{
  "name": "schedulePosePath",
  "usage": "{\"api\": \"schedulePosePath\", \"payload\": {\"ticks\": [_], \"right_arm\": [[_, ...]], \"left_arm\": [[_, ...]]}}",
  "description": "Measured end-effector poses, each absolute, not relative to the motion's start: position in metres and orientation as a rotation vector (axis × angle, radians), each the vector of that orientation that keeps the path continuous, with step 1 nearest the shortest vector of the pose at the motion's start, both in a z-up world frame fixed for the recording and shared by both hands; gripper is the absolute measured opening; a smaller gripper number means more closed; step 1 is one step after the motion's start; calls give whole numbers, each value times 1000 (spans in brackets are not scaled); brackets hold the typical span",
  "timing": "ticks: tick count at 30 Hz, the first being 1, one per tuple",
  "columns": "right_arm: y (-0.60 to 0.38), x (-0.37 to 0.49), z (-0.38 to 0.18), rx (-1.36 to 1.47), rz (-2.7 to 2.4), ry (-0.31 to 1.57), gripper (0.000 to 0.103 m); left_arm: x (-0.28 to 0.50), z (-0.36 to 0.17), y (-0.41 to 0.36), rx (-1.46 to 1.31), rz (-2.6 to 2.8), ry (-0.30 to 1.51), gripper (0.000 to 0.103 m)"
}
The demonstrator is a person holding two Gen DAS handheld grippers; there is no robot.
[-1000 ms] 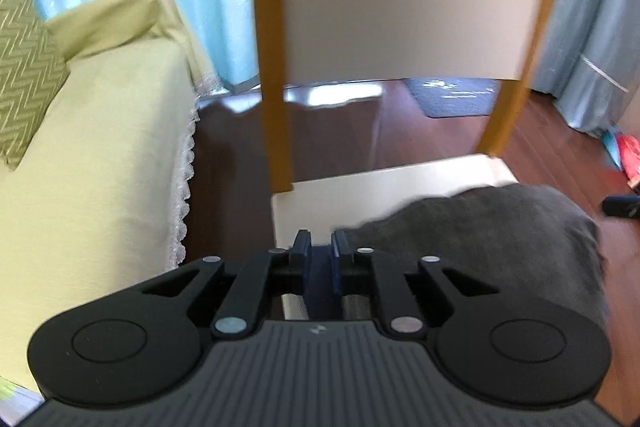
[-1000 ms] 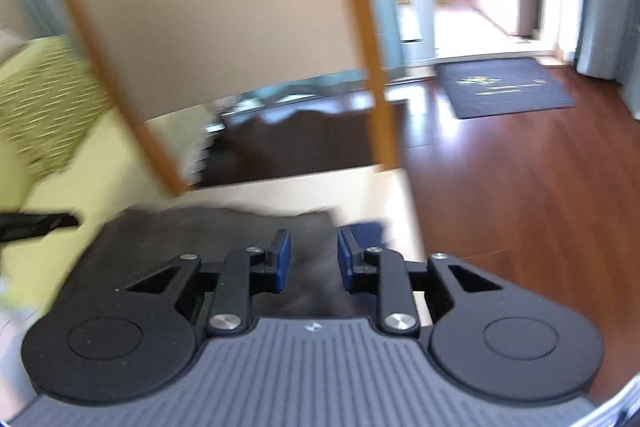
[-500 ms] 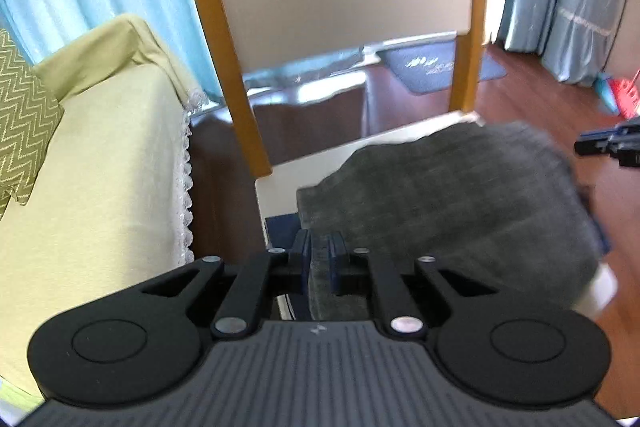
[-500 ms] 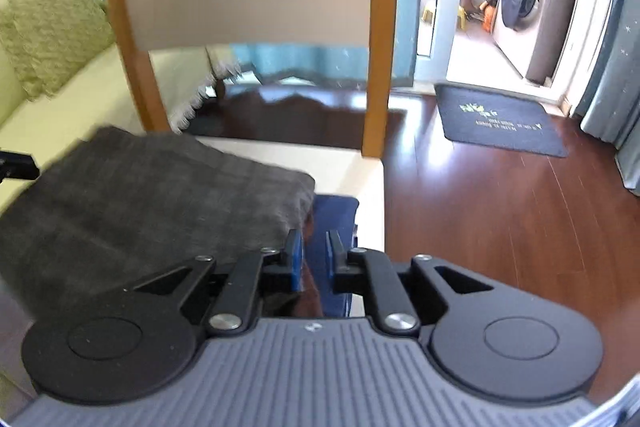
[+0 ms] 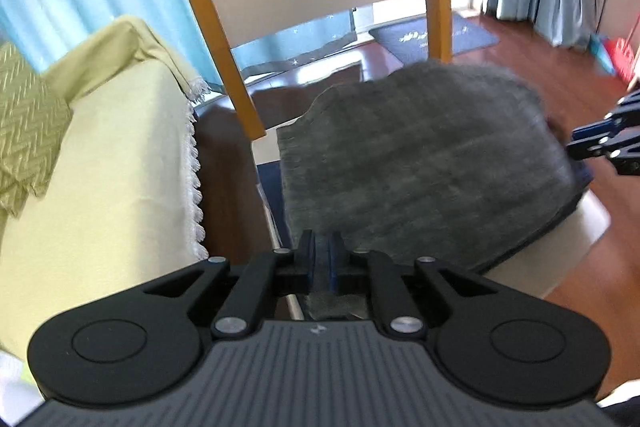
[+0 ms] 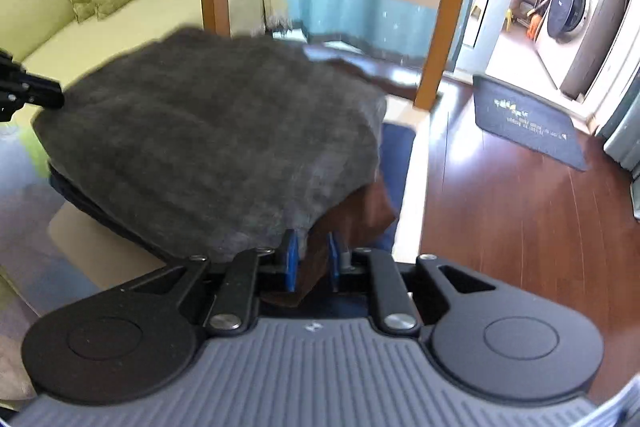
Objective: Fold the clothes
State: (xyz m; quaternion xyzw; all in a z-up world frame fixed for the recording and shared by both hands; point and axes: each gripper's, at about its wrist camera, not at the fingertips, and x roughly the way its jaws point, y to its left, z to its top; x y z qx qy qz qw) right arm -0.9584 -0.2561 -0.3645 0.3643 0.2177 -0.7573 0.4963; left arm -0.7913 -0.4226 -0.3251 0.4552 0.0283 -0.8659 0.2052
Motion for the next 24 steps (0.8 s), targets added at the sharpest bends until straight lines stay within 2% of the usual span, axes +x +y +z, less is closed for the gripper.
{"api": "schedulePosePath", "payload": {"ticks": [3, 6, 8, 13, 14, 15, 17, 18, 20, 21, 22, 24], "right_arm": [[-273, -938, -358, 820, -1752, 450, 14], [-291, -920, -377, 802, -1678, 514, 14], [-288, -931, -397, 863, -1724, 570, 14], [-247, -953, -375, 956, -1801, 598, 16], [-236, -957, -362, 967, -1811, 583, 17], [-229, -957, -345, 955, -1815, 568, 19], [-215, -955, -310, 923, -1819, 539, 36], [-208, -952, -291, 899, -1824, 516, 40], [-200, -948, -260, 860, -1823, 451, 54], [-196, -940, -242, 843, -1821, 418, 59], [-194, -935, -229, 834, -1818, 402, 68], [-190, -930, -212, 826, -1813, 385, 73]], "left_arm": [[-801, -338, -410, 1302, -2385, 57, 14], [-800, -357, -420, 1291, -2236, 265, 13], [-797, -347, -416, 1283, -2172, 310, 13], [-795, -304, -392, 1323, -2011, 367, 13], [-793, -293, -386, 1323, -1983, 390, 18], [-794, -278, -379, 1331, -1953, 408, 29], [-794, -254, -366, 1317, -1935, 417, 34], [-794, -238, -360, 1304, -1926, 423, 41], [-793, -203, -348, 1260, -1919, 450, 47], [-792, -185, -343, 1230, -1922, 469, 48], [-792, -177, -341, 1221, -1925, 475, 48], [-790, -148, -332, 1190, -1940, 468, 49]]}}
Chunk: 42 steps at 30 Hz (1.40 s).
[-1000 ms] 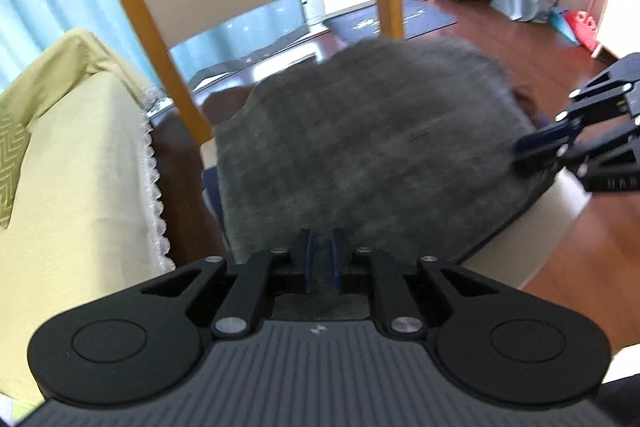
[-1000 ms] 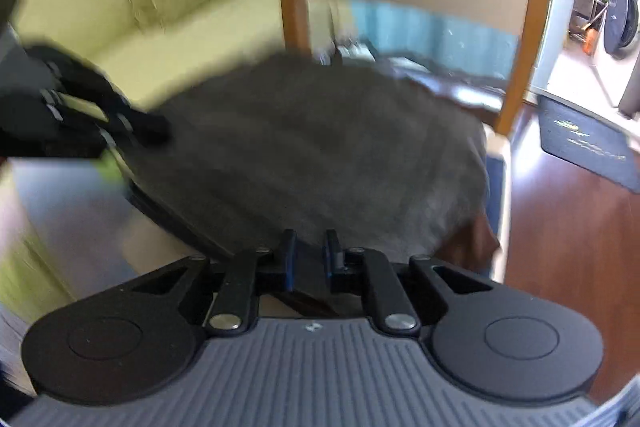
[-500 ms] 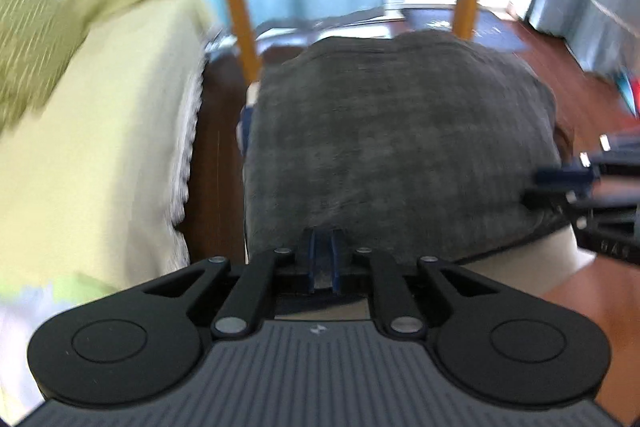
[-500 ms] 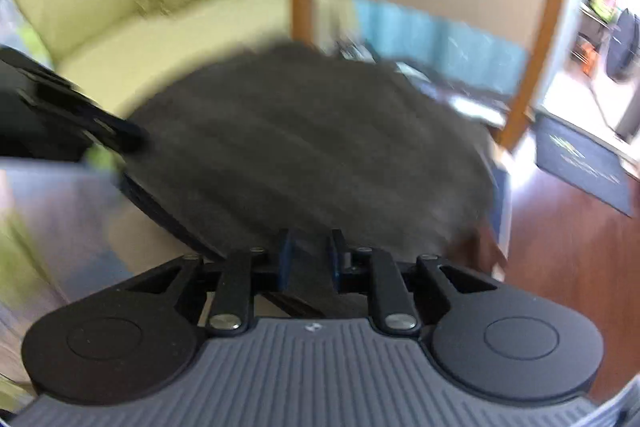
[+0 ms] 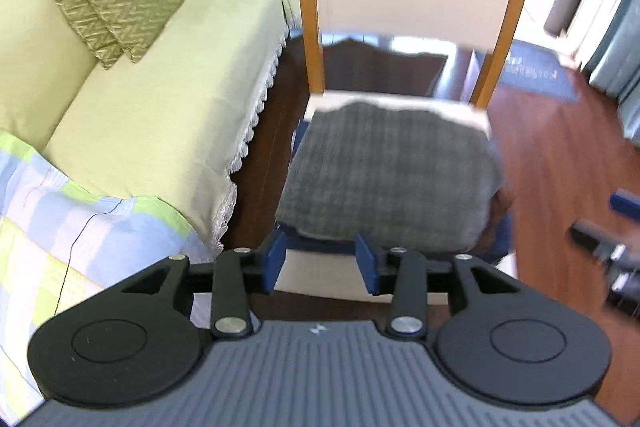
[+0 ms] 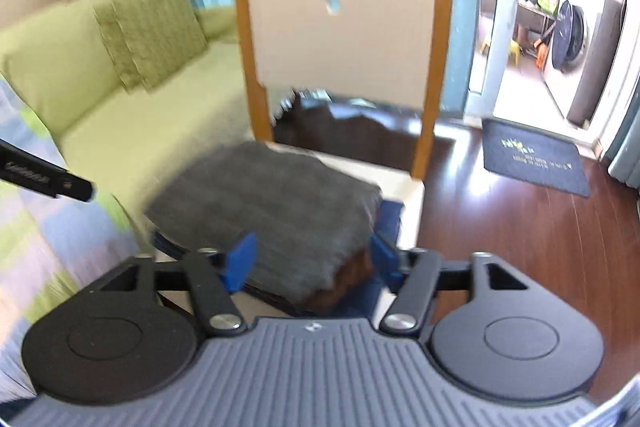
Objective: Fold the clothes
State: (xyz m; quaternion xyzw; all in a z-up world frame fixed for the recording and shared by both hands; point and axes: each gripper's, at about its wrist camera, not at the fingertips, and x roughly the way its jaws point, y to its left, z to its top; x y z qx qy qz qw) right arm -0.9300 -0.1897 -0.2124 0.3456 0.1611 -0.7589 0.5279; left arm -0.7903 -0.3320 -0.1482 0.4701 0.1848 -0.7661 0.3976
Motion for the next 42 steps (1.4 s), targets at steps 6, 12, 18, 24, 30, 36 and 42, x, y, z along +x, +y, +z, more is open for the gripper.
{"api": "schedulePosePath", "payload": {"ticks": [6, 12, 18, 24, 30, 36, 42], "right_arm": [[-166, -902, -156, 844, -1801, 294, 83], [-128, -857, -137, 906, -1879, 238, 90], [-86, -791, -130, 921, -1975, 204, 98], [-54, -717, -109, 850, -2028, 215, 101], [-37, -663, -87, 698, -2194, 322, 102], [-23, -633, -61, 549, -2216, 397, 102], [-21, -644, -51, 645, -2095, 262, 102]], "left_arm": [[-775, -99, -310, 1164, -1986, 422, 65], [-740, -81, -283, 1158, -2041, 362, 79], [-674, -77, -249, 1149, -2060, 401, 84], [-613, -67, -219, 1148, -2069, 444, 85], [-577, -47, -194, 1081, -2128, 466, 86], [-564, -27, -174, 1066, -2164, 445, 86], [-565, -18, -163, 1031, -2143, 338, 86]]}}
